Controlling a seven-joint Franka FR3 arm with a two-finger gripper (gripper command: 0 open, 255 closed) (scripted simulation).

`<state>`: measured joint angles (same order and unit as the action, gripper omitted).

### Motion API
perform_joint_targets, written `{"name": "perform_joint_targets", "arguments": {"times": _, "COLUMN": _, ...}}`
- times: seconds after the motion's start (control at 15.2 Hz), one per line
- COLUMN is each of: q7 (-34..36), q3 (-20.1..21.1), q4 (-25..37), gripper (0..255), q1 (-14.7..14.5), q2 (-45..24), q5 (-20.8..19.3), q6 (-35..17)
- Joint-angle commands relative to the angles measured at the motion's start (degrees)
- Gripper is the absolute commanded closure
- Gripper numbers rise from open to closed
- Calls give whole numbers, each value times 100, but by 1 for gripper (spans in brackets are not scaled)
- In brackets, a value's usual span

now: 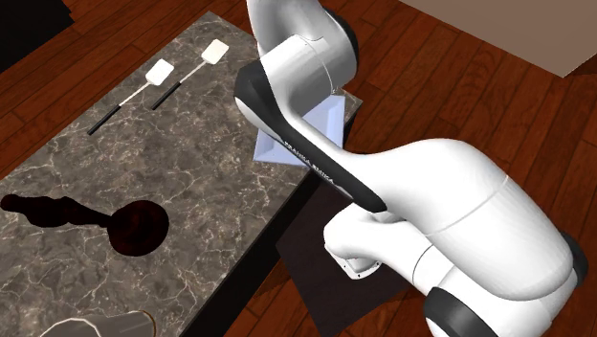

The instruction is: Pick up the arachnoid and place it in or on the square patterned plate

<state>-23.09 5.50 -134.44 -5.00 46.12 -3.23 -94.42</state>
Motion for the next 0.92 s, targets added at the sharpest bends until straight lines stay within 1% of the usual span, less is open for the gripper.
{"name": "perform_joint_targets", "arguments": {"times": 0.0, "q7": 25, "q3": 14, "q4": -183, "gripper": 255, "q1": -11, "q2": 50, "q5": 11, "q6": -134}}
{"name": "perform_joint_targets", "arguments": {"times": 0.46, "q7": 73, "q3": 29, "q4": -793, "gripper": 255, "q1": -32, "q2": 168, "q5": 24, "q6": -622}}
{"name": "perform_joint_targets", "arguments": {"times": 0.73, "q7": 66, "q3": 37, "q4": -793, "gripper": 255, "q1": -20, "q2": 169, "q5": 31, "q6": -622}}
{"name": "perform_joint_targets", "arguments": {"times": 0.86, "q7": 24, "q3": 86, "q4": -793, "gripper": 255, "q1": 52, "q2": 175, "q5": 72, "q6": -625}}
